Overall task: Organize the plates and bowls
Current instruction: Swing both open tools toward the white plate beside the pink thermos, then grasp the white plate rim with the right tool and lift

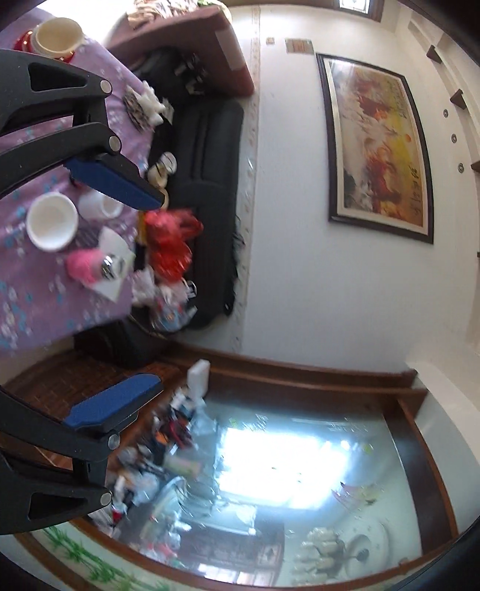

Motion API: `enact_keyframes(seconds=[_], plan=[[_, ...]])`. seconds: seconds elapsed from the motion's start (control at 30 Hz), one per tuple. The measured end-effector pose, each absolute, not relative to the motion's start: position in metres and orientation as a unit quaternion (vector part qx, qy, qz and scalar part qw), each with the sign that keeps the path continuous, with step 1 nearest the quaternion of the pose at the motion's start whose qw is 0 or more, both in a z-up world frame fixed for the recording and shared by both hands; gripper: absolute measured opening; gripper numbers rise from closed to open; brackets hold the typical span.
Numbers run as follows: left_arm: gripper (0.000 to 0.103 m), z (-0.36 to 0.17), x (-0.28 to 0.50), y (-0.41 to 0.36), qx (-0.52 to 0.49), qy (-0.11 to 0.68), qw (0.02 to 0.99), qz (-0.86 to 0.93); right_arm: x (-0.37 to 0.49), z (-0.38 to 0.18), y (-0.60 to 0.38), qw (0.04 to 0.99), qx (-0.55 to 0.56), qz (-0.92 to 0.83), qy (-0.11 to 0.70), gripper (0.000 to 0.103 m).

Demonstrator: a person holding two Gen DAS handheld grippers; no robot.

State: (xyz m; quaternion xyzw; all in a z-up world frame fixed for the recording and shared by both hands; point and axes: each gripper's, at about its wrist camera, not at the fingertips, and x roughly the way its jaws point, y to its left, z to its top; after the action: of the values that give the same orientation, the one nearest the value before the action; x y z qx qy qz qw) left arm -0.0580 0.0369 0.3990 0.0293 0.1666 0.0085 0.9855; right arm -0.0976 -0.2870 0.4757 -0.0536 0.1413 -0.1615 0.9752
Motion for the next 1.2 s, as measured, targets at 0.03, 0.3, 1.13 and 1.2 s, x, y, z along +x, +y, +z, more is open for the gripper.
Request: enact_keyframes(seconds=[0.03, 0.3, 1.13, 1.2], plan=[[0.101, 0.408, -0.052, 0.031, 0.035, 0.161, 0.986, 0.016, -0.095, 0.489, -0.292, 0.973, -0.059, -0.175, 0.139, 0.093], [0.103, 0.403, -0.002, -0.024, 0.074, 0.166, 0.983, 0.016, -0.062, 0.502, -0.317, 0.971, -0.029, -0.187, 0.143, 0.098], [0.088, 0.090, 0.170, -0.123, 0.008, 0.451, 0.887, -0.103, 0.105, 0.080, -0.366, 0.900, 0.245, -0.087, 0.350, 0.079], [0.088, 0.081, 0.176, -0.128, 0.010, 0.455, 0.884, -0.104, 0.109, 0.072, -0.366, 0.899, 0.251, -0.084, 0.348, 0.079]])
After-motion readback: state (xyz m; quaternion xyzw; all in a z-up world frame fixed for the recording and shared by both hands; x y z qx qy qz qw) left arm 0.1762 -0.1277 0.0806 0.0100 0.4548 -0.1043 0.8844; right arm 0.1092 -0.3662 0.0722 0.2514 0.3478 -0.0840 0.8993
